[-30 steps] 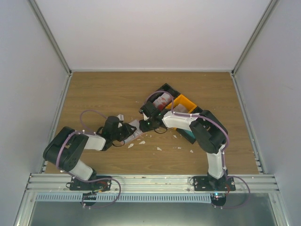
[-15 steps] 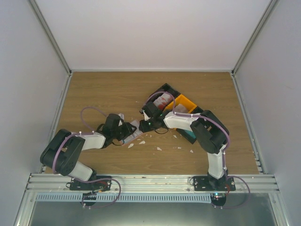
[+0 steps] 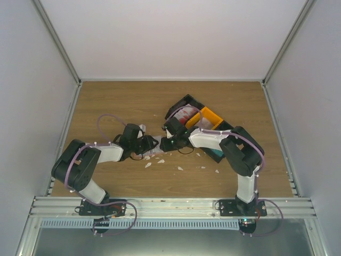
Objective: Put the credit cards into the card holder
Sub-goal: Insert the credit card into the card holder, then pick up the credit card from the storage box.
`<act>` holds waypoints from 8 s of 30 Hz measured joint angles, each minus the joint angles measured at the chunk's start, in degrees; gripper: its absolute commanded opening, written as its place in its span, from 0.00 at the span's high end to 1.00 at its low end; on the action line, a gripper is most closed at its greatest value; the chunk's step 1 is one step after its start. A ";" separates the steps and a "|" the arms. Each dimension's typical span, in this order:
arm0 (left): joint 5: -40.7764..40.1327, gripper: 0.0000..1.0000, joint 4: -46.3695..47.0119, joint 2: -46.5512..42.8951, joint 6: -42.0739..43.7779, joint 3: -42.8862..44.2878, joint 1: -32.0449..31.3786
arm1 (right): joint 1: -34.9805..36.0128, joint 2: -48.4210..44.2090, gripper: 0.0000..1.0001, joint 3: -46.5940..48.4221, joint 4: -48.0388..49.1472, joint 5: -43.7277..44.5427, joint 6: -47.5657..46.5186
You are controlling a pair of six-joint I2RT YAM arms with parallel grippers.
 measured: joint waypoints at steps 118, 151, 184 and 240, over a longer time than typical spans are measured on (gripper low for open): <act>10.34 0.62 -15.17 -15.37 13.11 -8.02 16.59 | 5.51 8.09 1.00 9.16 2.86 1.36 -0.87; 18.03 0.66 -11.37 -12.44 13.22 -6.95 16.59 | 4.92 3.28 0.87 3.34 5.29 0.15 0.09; 21.14 0.40 -8.46 -6.38 11.72 1.66 9.62 | -5.35 -22.21 0.64 -7.98 0.00 11.69 -0.79; 12.15 0.42 -12.48 -15.72 10.21 -0.04 0.61 | -25.03 -17.73 0.57 -9.01 -19.06 10.86 -16.04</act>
